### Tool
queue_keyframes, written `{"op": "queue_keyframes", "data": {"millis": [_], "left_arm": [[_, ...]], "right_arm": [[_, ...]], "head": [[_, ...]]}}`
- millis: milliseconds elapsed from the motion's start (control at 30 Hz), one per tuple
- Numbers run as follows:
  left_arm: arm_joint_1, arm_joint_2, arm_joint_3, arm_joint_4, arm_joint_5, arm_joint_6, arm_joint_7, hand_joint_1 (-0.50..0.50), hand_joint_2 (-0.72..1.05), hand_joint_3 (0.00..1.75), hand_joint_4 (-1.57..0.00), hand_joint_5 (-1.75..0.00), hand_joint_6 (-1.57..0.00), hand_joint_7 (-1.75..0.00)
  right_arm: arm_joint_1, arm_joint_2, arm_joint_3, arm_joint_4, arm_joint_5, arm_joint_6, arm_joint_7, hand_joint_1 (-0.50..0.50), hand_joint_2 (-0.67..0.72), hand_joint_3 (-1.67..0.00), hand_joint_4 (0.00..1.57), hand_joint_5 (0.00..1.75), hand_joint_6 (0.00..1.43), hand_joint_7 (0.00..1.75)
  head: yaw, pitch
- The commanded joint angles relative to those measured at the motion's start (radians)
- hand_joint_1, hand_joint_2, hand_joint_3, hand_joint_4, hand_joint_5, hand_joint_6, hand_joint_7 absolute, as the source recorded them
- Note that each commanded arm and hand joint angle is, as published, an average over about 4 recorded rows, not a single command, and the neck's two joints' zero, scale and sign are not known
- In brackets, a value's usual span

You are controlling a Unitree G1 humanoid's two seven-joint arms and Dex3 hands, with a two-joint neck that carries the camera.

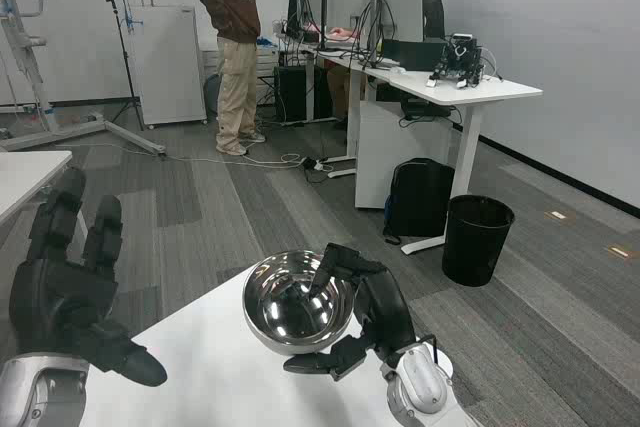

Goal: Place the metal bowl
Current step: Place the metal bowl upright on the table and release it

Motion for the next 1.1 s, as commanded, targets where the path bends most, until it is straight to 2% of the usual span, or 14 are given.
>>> {"op": "queue_keyframes", "data": {"millis": [33, 100, 200, 567, 933, 1033, 1100], "left_arm": [[0.006, 0.002, -0.008, -0.009, -0.033, -0.017, -0.007, -0.5, -0.64, 0.09, -0.11, 0.0, -0.03, -0.35], [0.006, 0.001, -0.008, -0.01, -0.033, -0.017, -0.007, -0.5, -0.64, 0.07, -0.11, 0.0, -0.03, -0.35], [0.006, -0.001, -0.009, -0.01, -0.032, -0.017, -0.007, -0.5, -0.64, 0.0, -0.11, 0.0, -0.03, -0.35], [0.006, -0.004, -0.011, -0.011, -0.031, -0.018, -0.007, -0.5, -0.64, 0.02, -0.11, 0.0, -0.03, -0.35], [0.006, -0.009, -0.011, -0.008, -0.029, -0.018, -0.007, -0.5, -0.64, 0.0, -0.11, 0.0, -0.03, -0.35], [0.004, -0.009, -0.011, -0.003, -0.029, -0.018, -0.007, -0.5, -0.64, 0.0, -0.11, 0.0, -0.03, -0.35], [0.001, -0.009, -0.013, 0.0, -0.029, -0.018, -0.007, -0.5, -0.64, 0.0, -0.11, 0.0, -0.03, -0.35]], "right_arm": [[-0.029, 0.02, -0.012, -0.017, -0.003, 0.004, 0.003, 0.17, -0.35, -0.95, 1.23, 1.36, 0.86, 1.4], [-0.028, 0.02, -0.012, -0.018, -0.003, 0.004, 0.003, 0.17, -0.35, -0.95, 1.23, 1.36, 0.86, 1.4], [-0.023, 0.019, -0.013, -0.022, -0.003, 0.004, 0.003, 0.17, -0.35, -0.95, 1.23, 1.36, 0.86, 1.4], [-0.018, 0.017, -0.01, -0.019, -0.001, 0.004, 0.003, 0.17, -0.35, -0.95, 1.23, 1.36, 0.86, 1.4], [0.015, 0.0, 0.018, 0.027, -0.032, 0.009, 0.003, 0.17, -0.38, -0.95, 1.21, 1.36, 0.86, 1.4], [0.026, -0.001, 0.022, 0.051, -0.07, 0.011, 0.003, 0.17, -0.37, -0.95, 1.2, 1.36, 0.86, 1.4], [0.031, 0.0, 0.023, 0.075, -0.09, 0.01, 0.003, 0.17, -0.38, -0.95, 1.2, 1.36, 0.86, 1.4]], "head": [[-0.006, -0.065], [-0.006, -0.039], [-0.009, -0.035], [-0.008, -0.034], [-0.009, -0.081], [-0.009, -0.081], [-0.012, -0.104]]}}
